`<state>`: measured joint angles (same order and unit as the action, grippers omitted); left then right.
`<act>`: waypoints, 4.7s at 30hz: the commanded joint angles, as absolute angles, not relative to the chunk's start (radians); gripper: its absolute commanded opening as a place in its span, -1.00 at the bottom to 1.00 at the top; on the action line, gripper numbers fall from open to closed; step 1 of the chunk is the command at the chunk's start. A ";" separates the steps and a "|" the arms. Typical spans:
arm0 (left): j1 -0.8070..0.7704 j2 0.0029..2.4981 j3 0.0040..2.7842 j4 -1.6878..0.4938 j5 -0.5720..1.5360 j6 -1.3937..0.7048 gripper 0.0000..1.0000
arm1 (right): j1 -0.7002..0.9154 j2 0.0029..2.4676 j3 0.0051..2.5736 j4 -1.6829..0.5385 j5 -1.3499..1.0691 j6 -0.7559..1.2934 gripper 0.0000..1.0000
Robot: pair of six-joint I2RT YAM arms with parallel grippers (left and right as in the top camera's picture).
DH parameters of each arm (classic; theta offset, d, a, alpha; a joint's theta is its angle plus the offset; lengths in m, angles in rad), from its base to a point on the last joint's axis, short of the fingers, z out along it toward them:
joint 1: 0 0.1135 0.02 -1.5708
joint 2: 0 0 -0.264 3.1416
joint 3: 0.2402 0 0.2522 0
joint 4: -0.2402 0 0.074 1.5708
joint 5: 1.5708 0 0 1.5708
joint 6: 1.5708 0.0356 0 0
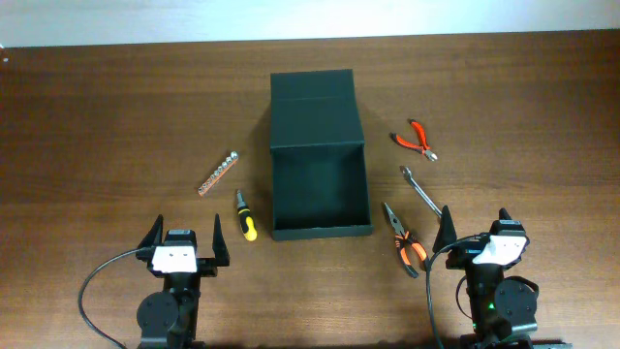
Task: Pack container
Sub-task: 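Raise the right gripper and move it toward the red cutters, then lower the right gripper over the red-handled cutters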
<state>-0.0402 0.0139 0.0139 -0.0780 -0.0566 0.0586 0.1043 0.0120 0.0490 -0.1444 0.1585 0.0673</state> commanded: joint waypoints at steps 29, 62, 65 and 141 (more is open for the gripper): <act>-0.043 0.006 0.009 -0.079 -0.049 0.057 0.99 | 0.104 0.006 0.040 -0.145 0.153 0.063 0.97; -0.043 0.006 0.009 -0.079 -0.049 0.057 0.99 | 0.104 0.867 0.802 -0.402 0.167 0.056 0.97; -0.043 0.006 0.009 -0.079 -0.049 0.057 0.98 | 0.104 0.991 0.917 -0.461 0.168 0.056 0.97; -0.043 0.006 0.009 -0.079 -0.049 0.057 0.99 | -0.014 2.190 1.901 -0.917 -0.013 0.082 0.97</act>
<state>-0.0402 0.0135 0.0139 -0.0784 -0.0566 0.0589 -0.0124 2.1155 1.8618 -0.8978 0.0383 0.0792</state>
